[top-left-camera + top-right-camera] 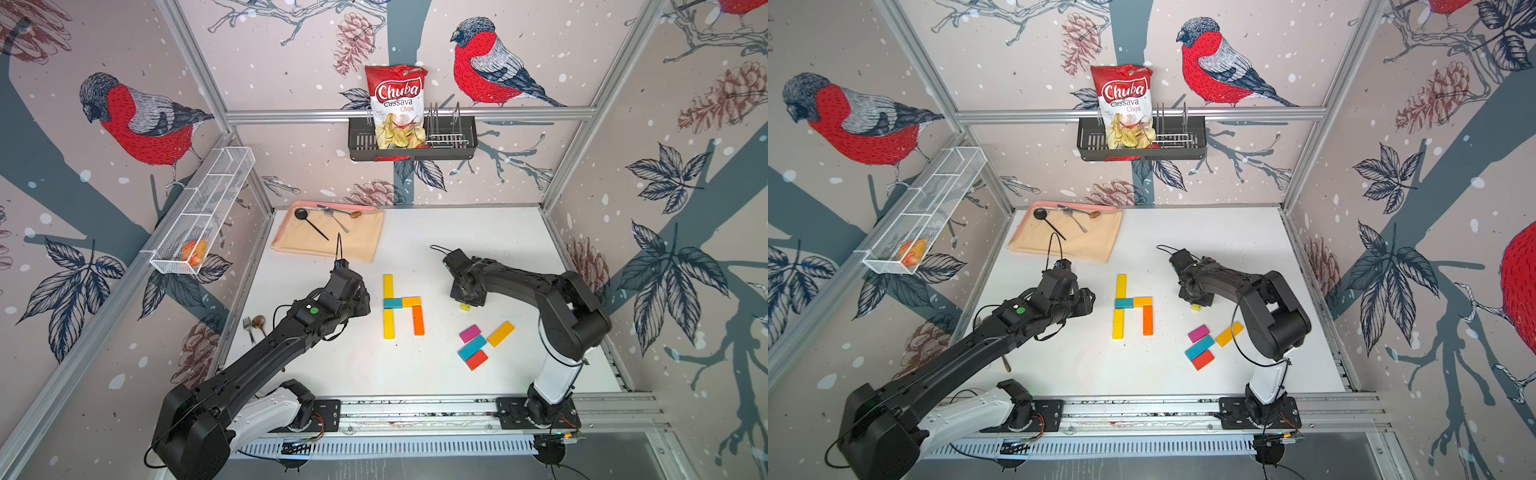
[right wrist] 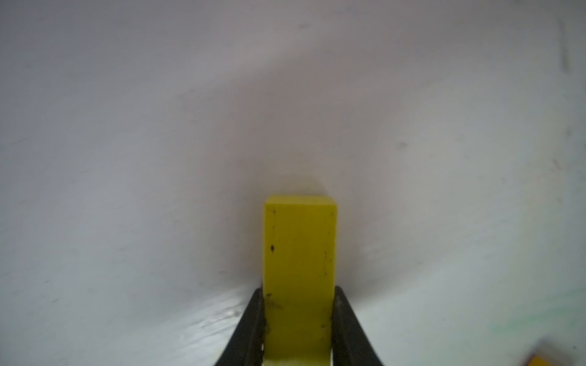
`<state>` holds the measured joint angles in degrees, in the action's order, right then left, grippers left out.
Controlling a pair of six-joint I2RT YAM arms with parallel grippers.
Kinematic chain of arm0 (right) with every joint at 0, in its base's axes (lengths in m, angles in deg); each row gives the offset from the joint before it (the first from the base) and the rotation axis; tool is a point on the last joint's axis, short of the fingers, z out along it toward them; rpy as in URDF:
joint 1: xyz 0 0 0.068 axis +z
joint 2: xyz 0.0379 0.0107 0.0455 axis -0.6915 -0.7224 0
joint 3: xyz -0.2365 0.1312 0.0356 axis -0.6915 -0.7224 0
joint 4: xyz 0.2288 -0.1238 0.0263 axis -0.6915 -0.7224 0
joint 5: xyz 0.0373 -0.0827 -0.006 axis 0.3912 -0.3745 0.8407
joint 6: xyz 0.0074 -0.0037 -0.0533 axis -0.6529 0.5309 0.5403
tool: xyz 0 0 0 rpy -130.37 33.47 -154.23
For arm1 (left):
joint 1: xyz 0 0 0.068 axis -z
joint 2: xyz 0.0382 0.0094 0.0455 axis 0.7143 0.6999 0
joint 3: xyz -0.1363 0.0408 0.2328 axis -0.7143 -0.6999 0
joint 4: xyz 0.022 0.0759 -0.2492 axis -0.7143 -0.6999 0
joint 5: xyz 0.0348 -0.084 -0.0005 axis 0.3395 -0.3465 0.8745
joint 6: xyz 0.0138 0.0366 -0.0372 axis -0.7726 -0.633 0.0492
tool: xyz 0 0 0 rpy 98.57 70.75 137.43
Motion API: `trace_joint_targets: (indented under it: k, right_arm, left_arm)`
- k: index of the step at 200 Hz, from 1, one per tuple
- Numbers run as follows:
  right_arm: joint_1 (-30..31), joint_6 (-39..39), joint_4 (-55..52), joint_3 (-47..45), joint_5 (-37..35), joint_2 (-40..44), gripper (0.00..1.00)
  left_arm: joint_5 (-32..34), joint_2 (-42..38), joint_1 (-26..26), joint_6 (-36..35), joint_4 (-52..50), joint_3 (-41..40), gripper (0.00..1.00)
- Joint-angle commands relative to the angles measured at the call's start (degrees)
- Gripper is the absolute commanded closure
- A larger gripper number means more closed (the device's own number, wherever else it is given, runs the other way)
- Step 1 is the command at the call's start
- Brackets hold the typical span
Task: Assemble the letter h with building blocks
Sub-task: Move the building block to the center of the board.
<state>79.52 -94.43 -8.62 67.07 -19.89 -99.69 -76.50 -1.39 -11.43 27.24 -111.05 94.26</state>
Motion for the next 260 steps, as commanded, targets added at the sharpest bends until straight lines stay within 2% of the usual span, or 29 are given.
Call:
trace_joint_targets:
  k: [1, 29, 49, 75, 126, 137, 150, 160, 187, 208, 235, 260]
  right_arm:
    - [1.45, 8.33, -2.52, 5.99, 2.62, -4.95, 0.77]
    - [1.50, 8.69, -4.10, 10.50, 2.92, -8.70, 0.77]
    - [2.37, 9.46, -1.90, 10.21, 5.60, -8.46, 0.77]
    - [4.87, 10.97, -1.24, 11.54, 5.35, -8.94, 0.76]
    - [4.18, 8.96, -0.96, 10.56, 6.17, -9.93, 0.75]
    - [4.13, 8.71, -0.25, 9.62, 6.74, -9.51, 0.69]
    - [4.03, 8.35, 0.63, 8.65, 7.84, -8.94, 0.55]
    - [4.05, 8.09, 1.10, 8.07, 8.45, -8.69, 0.47]
    - [3.71, 7.24, 1.46, 7.66, 8.35, -8.33, 0.41]
    - [3.08, 7.01, 1.38, 7.57, 8.20, -8.33, 0.43]
    - [3.33, 7.11, 0.64, 7.41, 7.56, -8.18, 0.60]
    - [4.33, 6.49, 0.24, 6.03, 6.87, -7.47, 0.67]
  left_arm:
    - [1.44, -1.16, -0.44, 0.60, 0.75, -0.54, 0.45]
    - [1.55, -2.54, -1.01, 0.94, 0.42, -1.31, 0.45]
    - [1.44, -2.69, -1.26, 0.92, 0.22, -1.56, 0.45]
    - [0.88, -2.25, -1.38, 1.10, 0.73, -1.78, 0.45]
    - [0.05, -1.30, -1.39, 1.36, 1.27, -1.74, 0.45]
    - [-0.16, -1.06, -1.44, 1.33, 1.36, -1.85, 0.45]
    - [-0.30, -0.64, -1.46, 1.36, 1.46, -1.93, 0.45]
    - [-0.45, -0.37, -1.45, 1.41, 1.61, -1.93, 0.46]
    - [-0.83, 0.17, -1.43, 1.57, 2.06, -1.68, 0.46]
    - [-0.83, 0.40, -1.45, 1.59, 2.03, -1.55, 0.46]
    - [-0.69, 0.43, -1.46, 1.57, 2.08, -1.64, 0.46]
    - [-0.69, 0.53, -1.46, 1.68, 2.14, -1.67, 0.46]
